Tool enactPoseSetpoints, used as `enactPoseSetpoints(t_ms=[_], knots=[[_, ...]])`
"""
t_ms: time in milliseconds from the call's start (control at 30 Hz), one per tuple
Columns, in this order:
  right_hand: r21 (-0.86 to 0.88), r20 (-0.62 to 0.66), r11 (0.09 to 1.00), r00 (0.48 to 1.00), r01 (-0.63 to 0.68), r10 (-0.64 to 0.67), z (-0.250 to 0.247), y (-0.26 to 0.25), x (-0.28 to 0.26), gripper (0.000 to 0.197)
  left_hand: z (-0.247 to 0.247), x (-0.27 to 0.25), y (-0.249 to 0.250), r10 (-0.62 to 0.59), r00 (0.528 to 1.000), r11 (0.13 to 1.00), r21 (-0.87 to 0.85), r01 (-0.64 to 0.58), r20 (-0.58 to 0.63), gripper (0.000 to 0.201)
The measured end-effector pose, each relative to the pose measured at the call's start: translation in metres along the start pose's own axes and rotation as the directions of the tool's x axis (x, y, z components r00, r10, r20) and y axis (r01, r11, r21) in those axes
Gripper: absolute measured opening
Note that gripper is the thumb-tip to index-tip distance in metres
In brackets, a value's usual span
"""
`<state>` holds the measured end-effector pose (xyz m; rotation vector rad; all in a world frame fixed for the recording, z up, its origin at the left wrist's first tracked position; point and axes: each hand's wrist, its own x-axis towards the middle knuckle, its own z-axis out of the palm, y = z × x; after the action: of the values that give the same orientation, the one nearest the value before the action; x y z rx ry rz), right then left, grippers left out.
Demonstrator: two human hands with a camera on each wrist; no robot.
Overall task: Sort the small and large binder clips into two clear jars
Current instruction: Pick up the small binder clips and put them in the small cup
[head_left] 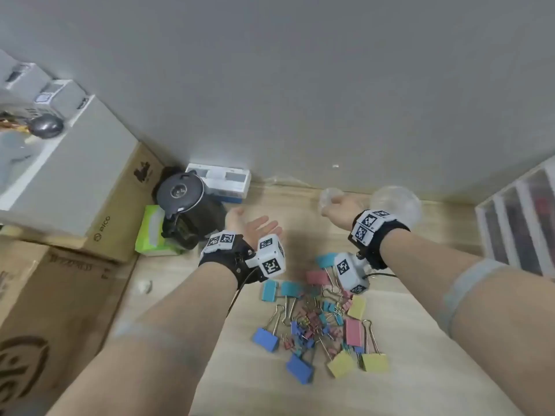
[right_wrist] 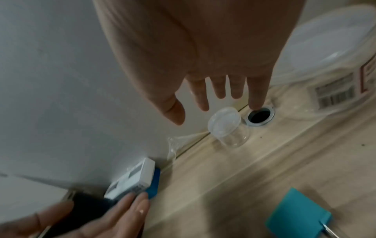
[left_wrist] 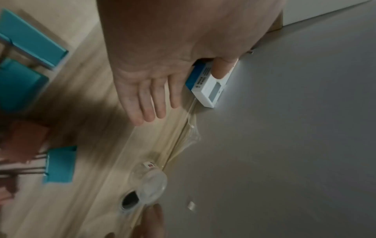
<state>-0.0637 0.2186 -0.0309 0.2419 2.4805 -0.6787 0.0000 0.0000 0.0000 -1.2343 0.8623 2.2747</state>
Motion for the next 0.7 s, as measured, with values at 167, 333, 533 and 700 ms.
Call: enactPoseSetpoints(t_ms=[167, 333, 533, 700], knots=[[-0.17, 0.042, 0.984, 0.998, 0.044, -0.038, 0.029, -0.006, 0.02, 0.073, -0.013, 0.02, -0.002, -0.015, 1.0, 1.0, 0.013, 0.015, -0.007, 0.062], [-0.274, 0.05, 0.959, 0.997, 0.072, -0.061, 0.034, 0.0, 0.024, 0.066, -0.015, 0.033, 0.005, 0.007, 0.999, 0.997, 0.082, -0.003, -0.05, 0.058], [-0.335, -0.156, 0.937, 0.975, 0.097, -0.157, 0.037, 0.001, 0.016, 0.036, -0.011, 0.046, -0.002, 0.007, 0.996, 0.983, 0.184, 0.01, -0.092, 0.054], [-0.256, 0.005, 0.963, 0.996, 0.083, -0.084, 0.047, 0.005, 0.015, 0.034, -0.011, 0.051, -0.008, -0.06, 0.994, 0.959, 0.272, 0.083, -0.094, 0.046]])
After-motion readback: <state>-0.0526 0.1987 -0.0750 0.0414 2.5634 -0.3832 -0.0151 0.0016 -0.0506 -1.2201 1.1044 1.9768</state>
